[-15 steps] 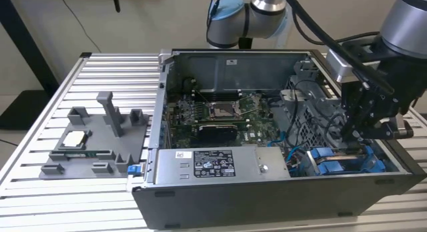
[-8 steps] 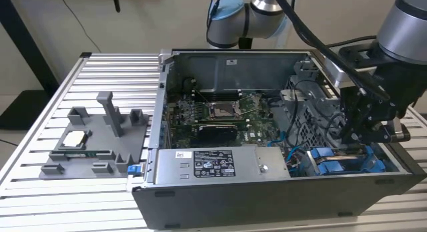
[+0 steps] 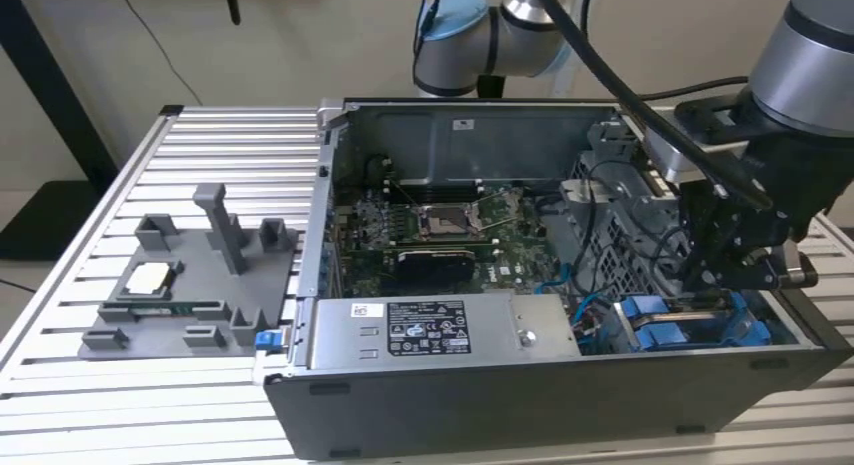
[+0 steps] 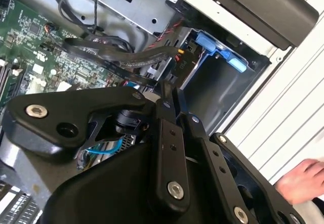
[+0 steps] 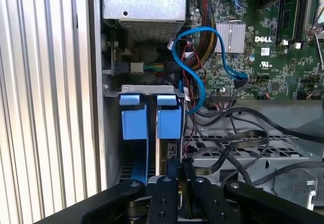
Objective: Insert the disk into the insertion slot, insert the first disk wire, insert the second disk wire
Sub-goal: 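Insert the second disk wire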
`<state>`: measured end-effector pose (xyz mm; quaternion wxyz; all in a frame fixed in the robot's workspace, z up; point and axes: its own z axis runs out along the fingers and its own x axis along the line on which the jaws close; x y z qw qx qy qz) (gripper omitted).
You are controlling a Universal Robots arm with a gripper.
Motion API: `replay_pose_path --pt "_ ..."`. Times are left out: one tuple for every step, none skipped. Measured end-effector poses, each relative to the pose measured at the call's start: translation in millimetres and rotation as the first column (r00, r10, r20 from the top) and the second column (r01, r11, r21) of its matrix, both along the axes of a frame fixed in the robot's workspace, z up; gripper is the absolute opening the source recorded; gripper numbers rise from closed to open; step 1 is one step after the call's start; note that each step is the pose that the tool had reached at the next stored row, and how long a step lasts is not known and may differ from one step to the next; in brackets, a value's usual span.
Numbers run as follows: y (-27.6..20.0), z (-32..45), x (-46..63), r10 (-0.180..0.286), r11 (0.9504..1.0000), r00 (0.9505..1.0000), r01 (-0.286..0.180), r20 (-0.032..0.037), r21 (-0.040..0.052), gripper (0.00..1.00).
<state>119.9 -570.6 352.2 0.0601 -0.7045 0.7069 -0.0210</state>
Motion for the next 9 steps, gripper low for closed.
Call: replay_pose_path --pt "0.0 -0.6 0.0 0.000 1.0000 1.0000 0.000 0.0019 -0.0001 0.16" --pt "0.0 -1.3 0.0 0.000 1.0000 1.0000 0.000 0.0035 -0.0002 0.16" --pt "0.0 -1.9 0.0 0.000 1.0000 1.0000 0.000 0.0048 -0.0005 0.16" --pt "0.0 -2.5 0.0 0.000 1.0000 1.0000 0.000 0.0060 -0.0011 0.16" --pt "0.0 -3.0 0.0 0.000 1.0000 1.0000 0.000 0.0071 -0.0018 0.16" --pt "0.0 -3.5 0.0 0.000 1.0000 1.0000 0.000 0.0080 -0.0031 0.16" --pt "0.0 -3.9 0.1 0.000 1.0000 1.0000 0.000 0.0085 -0.0048 0.16" --pt "0.0 -4.2 0.0 0.000 1.0000 1.0000 0.000 0.0088 -0.0065 0.16" --pt "0.0 -4.7 0.0 0.000 1.0000 1.0000 0.000 0.0092 -0.0078 0.16"
